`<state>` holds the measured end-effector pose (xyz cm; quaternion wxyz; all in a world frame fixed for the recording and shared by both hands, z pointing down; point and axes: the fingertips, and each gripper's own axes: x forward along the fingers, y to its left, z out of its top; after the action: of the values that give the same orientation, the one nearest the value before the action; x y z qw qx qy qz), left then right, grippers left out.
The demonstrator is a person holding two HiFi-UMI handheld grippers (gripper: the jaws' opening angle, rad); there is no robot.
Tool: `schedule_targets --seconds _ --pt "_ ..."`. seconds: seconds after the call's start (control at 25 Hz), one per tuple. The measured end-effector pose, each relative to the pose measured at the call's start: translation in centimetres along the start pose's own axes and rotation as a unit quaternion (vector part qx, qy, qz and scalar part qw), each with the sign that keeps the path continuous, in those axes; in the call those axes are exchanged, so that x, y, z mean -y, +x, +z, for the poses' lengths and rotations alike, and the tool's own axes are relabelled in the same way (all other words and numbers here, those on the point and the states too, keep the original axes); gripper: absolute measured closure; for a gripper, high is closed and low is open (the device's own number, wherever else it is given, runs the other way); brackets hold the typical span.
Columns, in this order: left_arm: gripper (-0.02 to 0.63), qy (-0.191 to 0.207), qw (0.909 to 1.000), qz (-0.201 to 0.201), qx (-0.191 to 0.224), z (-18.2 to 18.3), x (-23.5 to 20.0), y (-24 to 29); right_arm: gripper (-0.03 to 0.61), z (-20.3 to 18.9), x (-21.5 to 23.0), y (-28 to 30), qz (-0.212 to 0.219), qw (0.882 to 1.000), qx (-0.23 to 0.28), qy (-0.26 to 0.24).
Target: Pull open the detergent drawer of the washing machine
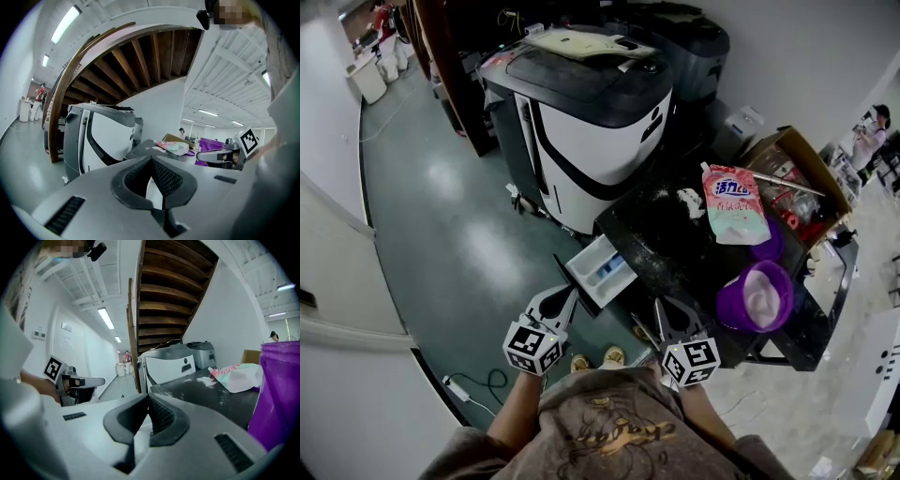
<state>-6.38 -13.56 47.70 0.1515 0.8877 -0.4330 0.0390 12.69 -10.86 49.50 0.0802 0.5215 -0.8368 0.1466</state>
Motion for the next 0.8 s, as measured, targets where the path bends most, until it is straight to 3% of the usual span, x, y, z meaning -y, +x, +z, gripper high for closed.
schedule_targets --seconds 0.8 --pt "0.592 -0.02 0.9998 -0.005 0.002 -0.05 0.22 0.05 0.575 0.28 -0.14 -0.2 0.0 1.0 0.005 0.005"
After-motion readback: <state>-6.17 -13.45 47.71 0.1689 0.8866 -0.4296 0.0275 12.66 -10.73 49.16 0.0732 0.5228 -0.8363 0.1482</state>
